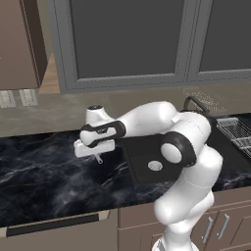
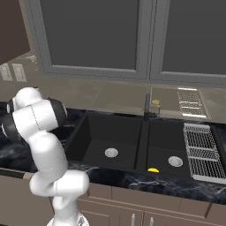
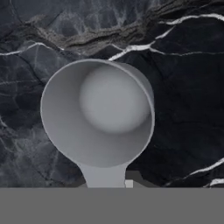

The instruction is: Move any existing items from the left basin to the right basin for drying. Then move the measuring cup from the counter to the left basin of the sink for washing.

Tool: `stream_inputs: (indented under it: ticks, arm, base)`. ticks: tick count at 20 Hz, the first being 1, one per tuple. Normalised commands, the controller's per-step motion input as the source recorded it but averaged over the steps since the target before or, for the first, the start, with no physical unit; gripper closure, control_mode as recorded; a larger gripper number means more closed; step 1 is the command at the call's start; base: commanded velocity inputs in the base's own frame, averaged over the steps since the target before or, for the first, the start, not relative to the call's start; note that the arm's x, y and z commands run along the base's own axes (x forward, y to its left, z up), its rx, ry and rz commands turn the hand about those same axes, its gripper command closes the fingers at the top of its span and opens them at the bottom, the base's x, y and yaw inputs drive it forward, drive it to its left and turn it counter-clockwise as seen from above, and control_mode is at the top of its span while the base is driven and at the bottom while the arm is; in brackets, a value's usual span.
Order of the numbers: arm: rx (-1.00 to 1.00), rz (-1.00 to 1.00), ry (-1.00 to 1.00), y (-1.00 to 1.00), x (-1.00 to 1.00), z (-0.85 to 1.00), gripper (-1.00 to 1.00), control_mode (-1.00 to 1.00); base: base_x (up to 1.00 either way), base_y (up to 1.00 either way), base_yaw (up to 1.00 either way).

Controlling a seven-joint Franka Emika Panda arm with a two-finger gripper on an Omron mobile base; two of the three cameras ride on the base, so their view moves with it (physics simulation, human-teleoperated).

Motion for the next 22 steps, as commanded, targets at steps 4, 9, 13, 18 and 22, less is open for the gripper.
stream_inputs:
  ticks: [4, 9, 13, 18, 22]
  arm:
    - [0.05, -0.08, -0.01, -0.67, -0.07, 0.25, 1.00, -1.00]
    - [0.05, -0.07, 0.00, -0.66, -0.02, 0.24, 1.00, -1.00]
    - [0.04, -0.07, 0.00, -0.68, -0.07, 0.18, 1.00, -1.00]
    - [0.03, -0.06, 0.00, -0.65, -0.05, 0.08, 1.00, -1.00]
    - [0.02, -0.06, 0.00, -0.63, -0.02, 0.00, 1.00, -1.00]
  base:
    - [0.00, 0.00, 0.00]
    - [0.00, 0.00, 0.00]
    - [0.00, 0.00, 0.00]
    - [0.00, 0.00, 0.00]
    - [0.00, 0.00, 0.00]
